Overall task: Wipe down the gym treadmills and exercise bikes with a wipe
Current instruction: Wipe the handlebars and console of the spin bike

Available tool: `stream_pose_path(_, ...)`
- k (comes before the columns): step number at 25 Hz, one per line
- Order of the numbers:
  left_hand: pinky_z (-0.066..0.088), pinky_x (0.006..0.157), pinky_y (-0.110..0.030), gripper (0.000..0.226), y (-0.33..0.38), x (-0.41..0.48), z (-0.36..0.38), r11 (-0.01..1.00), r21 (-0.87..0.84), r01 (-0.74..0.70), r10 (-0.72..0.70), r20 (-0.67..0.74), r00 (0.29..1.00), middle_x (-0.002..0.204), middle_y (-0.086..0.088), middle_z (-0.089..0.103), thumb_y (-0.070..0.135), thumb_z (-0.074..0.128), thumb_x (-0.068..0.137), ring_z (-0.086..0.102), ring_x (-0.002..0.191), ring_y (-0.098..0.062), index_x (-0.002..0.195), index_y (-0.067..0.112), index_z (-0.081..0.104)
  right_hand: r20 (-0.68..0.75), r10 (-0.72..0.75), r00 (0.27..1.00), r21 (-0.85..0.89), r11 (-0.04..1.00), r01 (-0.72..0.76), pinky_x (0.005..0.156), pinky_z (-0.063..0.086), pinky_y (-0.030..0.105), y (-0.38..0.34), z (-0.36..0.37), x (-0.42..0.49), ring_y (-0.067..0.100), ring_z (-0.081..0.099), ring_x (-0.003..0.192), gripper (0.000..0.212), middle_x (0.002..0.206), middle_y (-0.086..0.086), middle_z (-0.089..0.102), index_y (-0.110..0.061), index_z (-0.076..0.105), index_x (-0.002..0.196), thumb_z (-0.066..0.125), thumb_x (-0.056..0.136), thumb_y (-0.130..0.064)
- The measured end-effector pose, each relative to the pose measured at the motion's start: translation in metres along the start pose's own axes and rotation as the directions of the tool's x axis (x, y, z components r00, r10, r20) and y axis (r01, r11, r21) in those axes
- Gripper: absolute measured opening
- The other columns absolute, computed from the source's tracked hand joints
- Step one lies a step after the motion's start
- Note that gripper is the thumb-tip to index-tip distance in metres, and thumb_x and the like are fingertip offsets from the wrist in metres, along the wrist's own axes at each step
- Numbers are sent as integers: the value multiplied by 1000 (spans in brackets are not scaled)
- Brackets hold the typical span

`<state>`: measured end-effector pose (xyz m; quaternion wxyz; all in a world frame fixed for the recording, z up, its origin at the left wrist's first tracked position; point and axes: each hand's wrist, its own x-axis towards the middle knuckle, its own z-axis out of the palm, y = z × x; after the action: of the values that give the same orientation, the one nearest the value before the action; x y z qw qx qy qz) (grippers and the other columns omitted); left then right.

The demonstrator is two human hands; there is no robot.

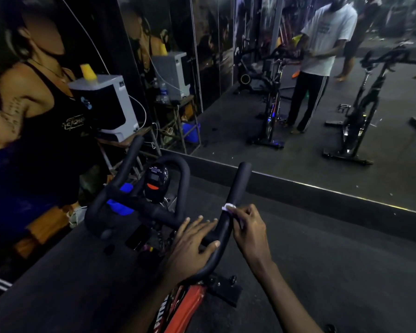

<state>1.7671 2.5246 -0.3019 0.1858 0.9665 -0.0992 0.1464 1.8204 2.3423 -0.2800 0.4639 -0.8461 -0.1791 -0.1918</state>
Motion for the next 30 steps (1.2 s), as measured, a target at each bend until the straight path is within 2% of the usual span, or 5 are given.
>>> stream_pose_path(3, 7, 118, -19, 61, 11, 10, 4, 996, -88, 19, -11, 87, 996, 146, 15, 48, 58, 40, 90, 36, 139, -4, 147, 36, 36, 47, -15, 999, 10, 1000, 14, 74, 34, -1, 5, -1, -15, -12, 51, 76, 41, 85, -9, 45, -26, 72, 117, 66, 87, 1)
stream_pose_path(10, 3, 114, -9, 78, 9, 9, 7, 996, -85, -14, 17, 37, 999, 143, 12, 52, 75, 28, 90, 44, 134, -4, 141, 21, 52, -164, 42, 986, 44, 998, -35, 73, 44, 9, 5, -10, 50, 4, 54, 76, 33, 85, -2, 54, -19, 74, 111, 67, 86, 2)
stream_pose_path(16, 6, 114, -12, 64, 11, 8, 6, 998, -62, -6, 6, 12, 1000, 138, 9, 57, 60, 41, 91, 49, 130, -7, 137, 19, 57, -66, -41, 997, -11, 999, 40, 75, 33, -3, 5, -11, 24, -4, 50, 77, 37, 84, -11, 50, -23, 74, 110, 68, 85, 3)
stream_pose_path(21, 6, 113, -11, 68, 13, 8, 2, 998, -54, -16, 18, 34, 999, 141, 10, 54, 63, 37, 91, 47, 131, -6, 141, 19, 52, -171, -15, 985, -22, 1000, 12, 74, 31, -3, 1, -23, 79, -2, 46, 74, 27, 81, -6, 49, -14, 76, 105, 66, 86, 2)
stream_pose_path(30, 10, 115, -15, 85, 10, 8, 6, 997, -79, -16, 18, 27, 999, 138, 8, 57, 77, 18, 88, 48, 128, -7, 143, 21, 50, -113, -52, 992, -68, 997, 44, 75, 45, 18, 6, -25, 74, 11, 57, 75, 33, 86, 0, 55, -17, 74, 108, 63, 84, 3)
